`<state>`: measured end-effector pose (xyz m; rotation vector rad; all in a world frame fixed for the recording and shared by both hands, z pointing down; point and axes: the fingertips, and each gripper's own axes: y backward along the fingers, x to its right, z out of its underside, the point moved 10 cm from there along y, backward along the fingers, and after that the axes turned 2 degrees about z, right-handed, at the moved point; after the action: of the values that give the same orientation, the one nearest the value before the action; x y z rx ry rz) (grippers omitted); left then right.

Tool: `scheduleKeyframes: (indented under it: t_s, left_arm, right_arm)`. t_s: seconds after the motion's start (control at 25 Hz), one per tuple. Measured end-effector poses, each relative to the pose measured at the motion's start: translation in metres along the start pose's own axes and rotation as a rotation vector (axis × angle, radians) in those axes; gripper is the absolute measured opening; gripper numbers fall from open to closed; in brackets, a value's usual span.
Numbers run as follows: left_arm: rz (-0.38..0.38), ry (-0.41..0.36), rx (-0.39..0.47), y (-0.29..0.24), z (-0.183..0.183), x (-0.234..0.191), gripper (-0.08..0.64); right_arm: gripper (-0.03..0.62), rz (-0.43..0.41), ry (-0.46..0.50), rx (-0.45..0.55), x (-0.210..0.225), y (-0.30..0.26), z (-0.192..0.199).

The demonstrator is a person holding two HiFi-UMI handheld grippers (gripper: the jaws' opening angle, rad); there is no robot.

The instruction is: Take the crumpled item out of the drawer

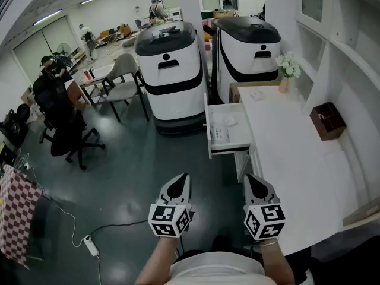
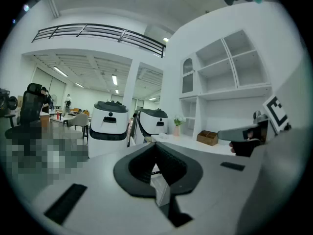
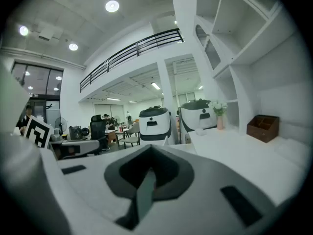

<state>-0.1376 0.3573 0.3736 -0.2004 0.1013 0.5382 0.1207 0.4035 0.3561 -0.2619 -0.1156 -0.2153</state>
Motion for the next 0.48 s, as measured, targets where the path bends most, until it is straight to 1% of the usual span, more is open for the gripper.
scheduleKeyframes:
  t_s: [0.24, 0.48]
  left_arm:
    - [-0.002, -0.005, -0.001, -0.0012, 0.0004, 0.0032, -0.009]
    - [-0.015, 0.006, 0.012, 0.003, 0.0027, -0.0005, -0.009]
  right_arm:
    - [0.002, 0.008, 0.011, 0.014, 0.0001, -0.0021, -0.0034]
    - [0.002, 0.002, 0.034, 0.068, -0.0041, -0.0005, -0.0077]
